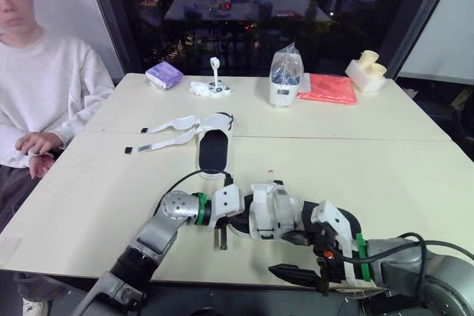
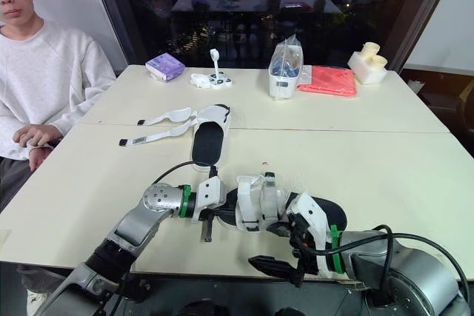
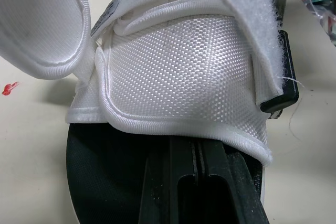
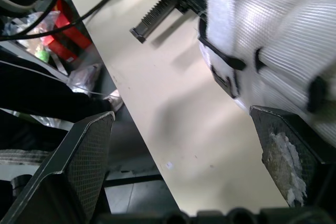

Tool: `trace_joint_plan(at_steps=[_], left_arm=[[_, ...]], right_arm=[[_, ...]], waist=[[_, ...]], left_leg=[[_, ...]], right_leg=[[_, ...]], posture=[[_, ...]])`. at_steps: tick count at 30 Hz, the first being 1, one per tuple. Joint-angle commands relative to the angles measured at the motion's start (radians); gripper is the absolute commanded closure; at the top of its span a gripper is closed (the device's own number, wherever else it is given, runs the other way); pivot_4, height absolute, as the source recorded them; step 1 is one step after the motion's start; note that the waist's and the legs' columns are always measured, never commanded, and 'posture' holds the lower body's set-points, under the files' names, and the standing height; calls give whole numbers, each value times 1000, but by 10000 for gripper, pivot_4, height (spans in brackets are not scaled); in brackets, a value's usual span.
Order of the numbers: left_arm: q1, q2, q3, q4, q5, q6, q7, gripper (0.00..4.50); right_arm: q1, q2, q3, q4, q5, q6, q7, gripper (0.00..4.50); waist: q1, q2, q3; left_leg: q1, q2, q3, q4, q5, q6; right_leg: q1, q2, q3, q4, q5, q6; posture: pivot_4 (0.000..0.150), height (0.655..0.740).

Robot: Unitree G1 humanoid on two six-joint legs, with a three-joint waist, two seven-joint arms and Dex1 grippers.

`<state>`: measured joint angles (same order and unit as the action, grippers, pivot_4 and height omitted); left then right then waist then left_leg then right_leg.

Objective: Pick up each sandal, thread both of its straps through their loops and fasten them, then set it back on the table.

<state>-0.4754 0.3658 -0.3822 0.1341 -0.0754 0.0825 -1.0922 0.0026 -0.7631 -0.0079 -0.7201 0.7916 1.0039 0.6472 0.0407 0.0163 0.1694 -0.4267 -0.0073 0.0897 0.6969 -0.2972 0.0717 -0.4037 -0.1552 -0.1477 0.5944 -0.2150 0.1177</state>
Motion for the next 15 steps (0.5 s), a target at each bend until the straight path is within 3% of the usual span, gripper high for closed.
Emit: trace_joint_plan(at_steps=[1, 15], left_arm=[[30, 2, -56, 42, 35, 30, -15, 45000], [38, 6, -54, 26, 32, 43, -12, 45000]], right_arm=[[-32, 20, 4, -5, -2, -12, -26, 281], [-122, 101, 74, 66, 27, 50, -47, 281]], waist=[[0, 0, 0], [-5, 0, -8]], left_leg=[[0, 0, 0, 0, 0, 0], [2, 3, 0, 0, 0, -1]], right_leg=[[0, 0, 0, 0, 0, 0], [0, 2, 1, 0, 0, -1]], posture=[[1500, 7400], [1500, 7400]])
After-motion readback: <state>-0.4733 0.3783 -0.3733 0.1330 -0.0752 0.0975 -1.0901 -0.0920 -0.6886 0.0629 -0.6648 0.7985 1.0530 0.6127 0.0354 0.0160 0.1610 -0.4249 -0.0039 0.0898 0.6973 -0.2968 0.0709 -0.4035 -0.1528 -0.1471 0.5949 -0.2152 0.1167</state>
